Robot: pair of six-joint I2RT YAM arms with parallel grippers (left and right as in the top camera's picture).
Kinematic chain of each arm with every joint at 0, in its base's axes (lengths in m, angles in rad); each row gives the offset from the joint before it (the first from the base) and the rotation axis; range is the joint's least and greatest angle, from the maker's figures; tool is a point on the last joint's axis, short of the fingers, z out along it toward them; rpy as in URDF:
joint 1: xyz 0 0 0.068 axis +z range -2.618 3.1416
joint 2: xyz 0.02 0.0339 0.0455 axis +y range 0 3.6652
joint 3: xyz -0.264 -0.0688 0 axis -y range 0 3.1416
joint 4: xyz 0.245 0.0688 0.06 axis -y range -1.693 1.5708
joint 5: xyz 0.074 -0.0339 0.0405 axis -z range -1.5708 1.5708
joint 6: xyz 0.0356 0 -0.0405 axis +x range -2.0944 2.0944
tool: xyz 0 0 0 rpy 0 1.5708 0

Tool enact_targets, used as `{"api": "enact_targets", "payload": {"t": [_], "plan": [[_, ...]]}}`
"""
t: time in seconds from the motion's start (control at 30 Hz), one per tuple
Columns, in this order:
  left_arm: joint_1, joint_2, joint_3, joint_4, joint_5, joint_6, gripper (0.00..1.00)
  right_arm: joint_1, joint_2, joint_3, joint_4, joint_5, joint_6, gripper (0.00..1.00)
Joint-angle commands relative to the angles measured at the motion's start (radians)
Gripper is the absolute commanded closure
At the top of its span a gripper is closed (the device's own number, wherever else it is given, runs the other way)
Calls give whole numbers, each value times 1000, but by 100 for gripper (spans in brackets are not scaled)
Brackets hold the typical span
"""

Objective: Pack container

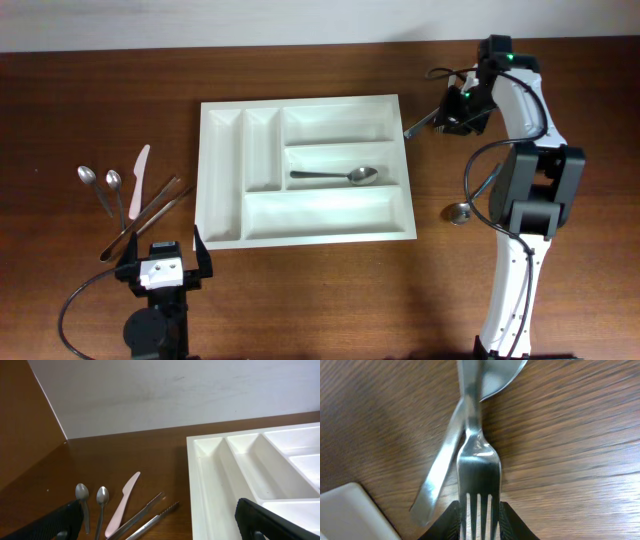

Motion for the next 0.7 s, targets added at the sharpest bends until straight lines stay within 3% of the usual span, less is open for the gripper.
{"api": "enact_targets", "payload": {"t": [0.0,0.4,0.67], "plan": [[-2,-6,-3,-2,-6,12,1,24,3,-10,-7,-14,10,75],[-2,-6,-3,-2,-6,13,1,31,3,-14,-22,13,8,75],[-2,-6,-3,-2,-6,12,1,31,3,-92,-21,16,8,81]]}}
